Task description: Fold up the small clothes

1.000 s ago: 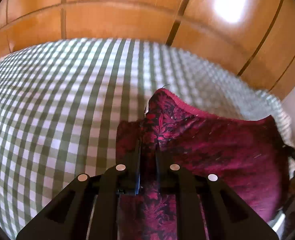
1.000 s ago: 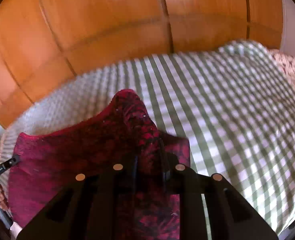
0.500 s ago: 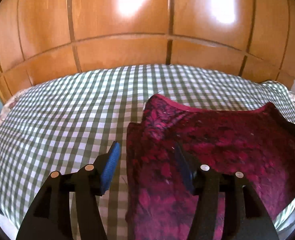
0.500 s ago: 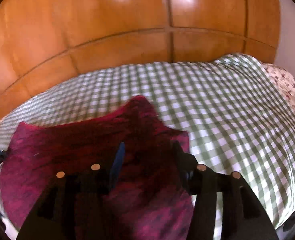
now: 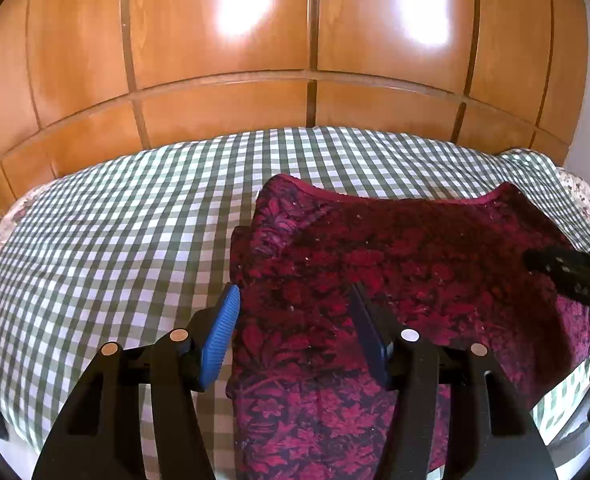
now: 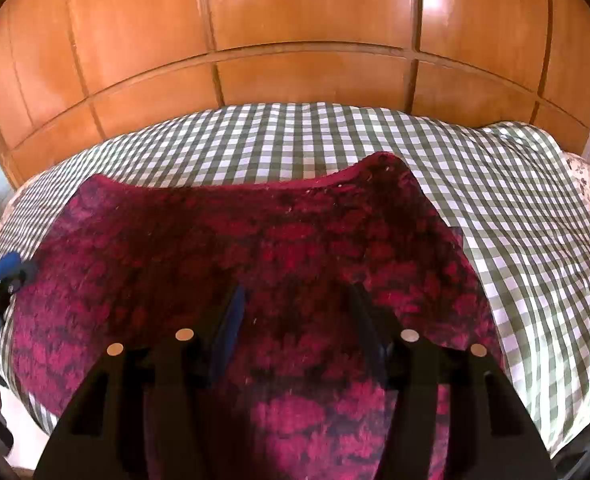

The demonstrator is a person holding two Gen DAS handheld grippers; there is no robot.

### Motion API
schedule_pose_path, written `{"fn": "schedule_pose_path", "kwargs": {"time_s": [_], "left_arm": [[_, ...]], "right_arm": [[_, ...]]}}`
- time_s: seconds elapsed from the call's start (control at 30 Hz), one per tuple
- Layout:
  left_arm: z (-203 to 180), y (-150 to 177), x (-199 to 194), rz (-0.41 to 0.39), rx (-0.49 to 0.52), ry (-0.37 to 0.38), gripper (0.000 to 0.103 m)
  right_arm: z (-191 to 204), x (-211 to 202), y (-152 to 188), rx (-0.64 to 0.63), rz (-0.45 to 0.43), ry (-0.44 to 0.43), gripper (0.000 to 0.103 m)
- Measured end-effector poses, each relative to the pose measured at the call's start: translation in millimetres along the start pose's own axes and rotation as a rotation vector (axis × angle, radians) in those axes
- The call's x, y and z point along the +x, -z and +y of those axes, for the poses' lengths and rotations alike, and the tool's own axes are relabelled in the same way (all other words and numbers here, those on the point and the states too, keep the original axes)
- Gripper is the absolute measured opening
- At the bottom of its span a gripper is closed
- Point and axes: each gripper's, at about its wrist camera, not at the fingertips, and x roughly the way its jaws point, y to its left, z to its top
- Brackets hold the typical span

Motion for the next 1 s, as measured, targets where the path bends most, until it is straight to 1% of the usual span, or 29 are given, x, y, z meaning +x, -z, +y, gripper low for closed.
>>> {"fn": "schedule_pose_path", "kwargs": {"time_s": [0.23, 0.27, 0.3, 0.37, 0.47, 0.5, 0.53, 0.57, 0.6, 0.63, 0.67, 0.7, 0.73, 0.83, 0.9, 0.93, 1.0], "left_arm": [[-4.7, -4.0, 7.1, 0.009, 0.030, 0.014, 0.056], [-5.4, -4.8, 8.5, 0.010, 0.036, 0.014, 0.063], [-6.4, -5.8, 10.8, 0.011, 0.043, 0.013, 0.073], [-8.1, -7.4, 14.2, 0.008, 0.051, 0.014, 0.073], [-12.1, -10.6, 25.3, 0.033, 0.073, 0.025, 0.073], [-13.7, -11.2, 28.5, 0.042, 0.082, 0.032, 0.072], [-14.4, -11.4, 30.8, 0.045, 0.090, 0.036, 0.069], [-17.6, -11.6, 35.0, 0.056, 0.111, 0.045, 0.054], [-20.5, -12.0, 38.6, 0.073, 0.128, 0.059, 0.036], [-24.2, -11.6, 44.4, 0.097, 0.151, 0.080, 0.028], [-26.6, -10.9, 48.3, 0.106, 0.166, 0.086, 0.016], [-30.5, -9.5, 52.4, 0.108, 0.192, 0.083, 0.000], [-33.1, -9.0, 55.4, 0.108, 0.206, 0.083, 0.000], [-31.0, -14.5, 60.6, 0.100, 0.190, 0.093, 0.000], [-25.0, -20.9, 65.2, 0.105, 0.149, 0.097, 0.000], [-22.0, -22.5, 68.4, 0.110, 0.125, 0.098, 0.000], [-18.4, -20.9, 76.1, 0.126, 0.082, 0.105, 0.000]], "right_arm": [[2.9, 20.0, -8.8, -0.020, 0.034, 0.023, 0.055], [3.3, 23.3, -9.2, -0.024, 0.043, 0.022, 0.055], [4.8, 24.7, -8.2, -0.030, 0.049, 0.025, 0.054], [6.5, 29.7, -7.9, -0.045, 0.064, 0.022, 0.050], [9.6, 32.1, -6.3, -0.074, 0.071, 0.011, 0.040], [10.5, 32.7, -6.4, -0.082, 0.072, 0.002, 0.034], [11.8, 32.6, -5.9, -0.091, 0.072, 0.001, 0.030], [13.0, 32.5, -5.7, -0.100, 0.070, 0.002, 0.027], [13.6, 32.9, -5.8, -0.108, 0.069, -0.001, 0.021], [14.7, 32.9, -5.3, -0.116, 0.068, -0.003, 0.018], [16.1, 32.7, -5.1, -0.125, 0.065, -0.002, 0.013], [17.0, 32.2, -5.5, -0.128, 0.061, -0.001, 0.009], [17.4, 31.4, -6.8, -0.130, 0.058, -0.001, 0.007], [12.4, 24.7, -18.5, -0.102, 0.036, -0.025, 0.004], [7.1, 21.8, -26.5, -0.072, 0.015, -0.035, 0.000], [5.2, 22.3, -28.8, -0.059, 0.009, -0.036, 0.000], [-2.3, 37.2, -28.4, -0.011, 0.047, -0.054, 0.000]]}}
